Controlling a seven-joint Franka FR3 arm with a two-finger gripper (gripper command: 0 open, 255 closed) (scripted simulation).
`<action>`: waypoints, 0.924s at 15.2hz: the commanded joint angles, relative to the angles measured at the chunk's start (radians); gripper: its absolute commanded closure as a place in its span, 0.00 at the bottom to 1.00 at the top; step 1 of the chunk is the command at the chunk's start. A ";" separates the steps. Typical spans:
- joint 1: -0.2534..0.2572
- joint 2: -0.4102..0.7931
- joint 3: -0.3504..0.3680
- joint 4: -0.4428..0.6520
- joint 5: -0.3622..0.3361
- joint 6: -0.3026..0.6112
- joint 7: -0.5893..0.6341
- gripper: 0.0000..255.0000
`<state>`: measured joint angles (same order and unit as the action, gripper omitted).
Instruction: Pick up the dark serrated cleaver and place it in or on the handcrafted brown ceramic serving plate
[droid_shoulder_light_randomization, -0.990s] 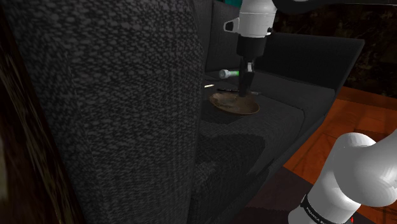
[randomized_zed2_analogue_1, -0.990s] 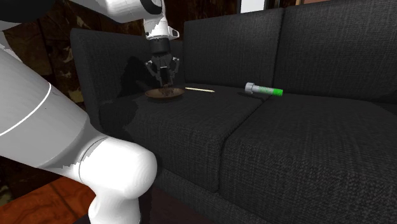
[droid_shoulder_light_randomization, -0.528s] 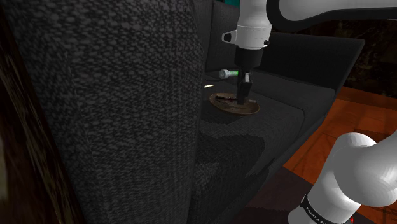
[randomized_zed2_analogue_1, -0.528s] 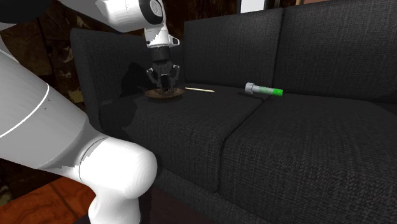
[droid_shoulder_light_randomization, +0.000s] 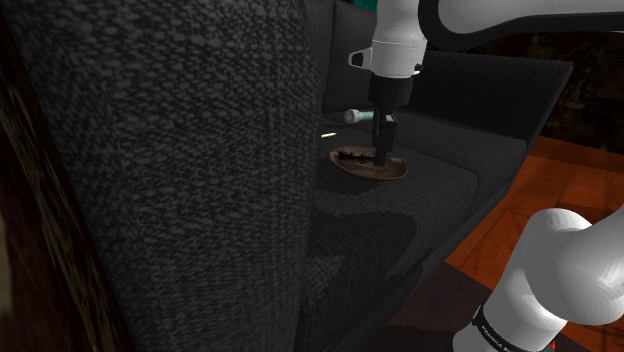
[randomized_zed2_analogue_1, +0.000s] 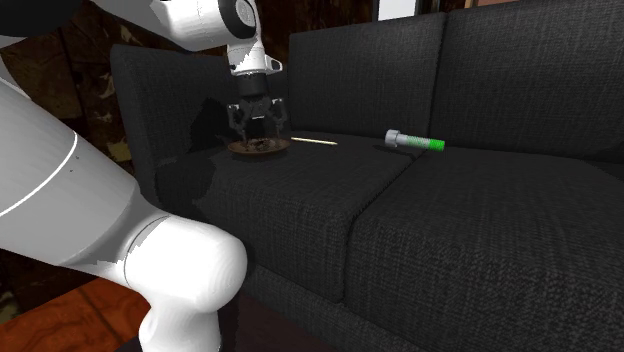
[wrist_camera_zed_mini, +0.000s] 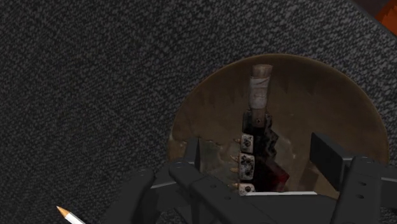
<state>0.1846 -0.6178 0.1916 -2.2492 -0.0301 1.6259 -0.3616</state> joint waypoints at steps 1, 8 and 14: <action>0.000 0.000 0.000 0.000 0.000 0.000 0.000 0.00; -0.003 0.034 0.007 0.154 -0.001 -0.121 0.003 0.00; -0.003 0.034 0.007 0.154 -0.001 -0.121 0.003 0.00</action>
<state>0.1816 -0.5843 0.1988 -2.0956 -0.0314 1.5054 -0.3587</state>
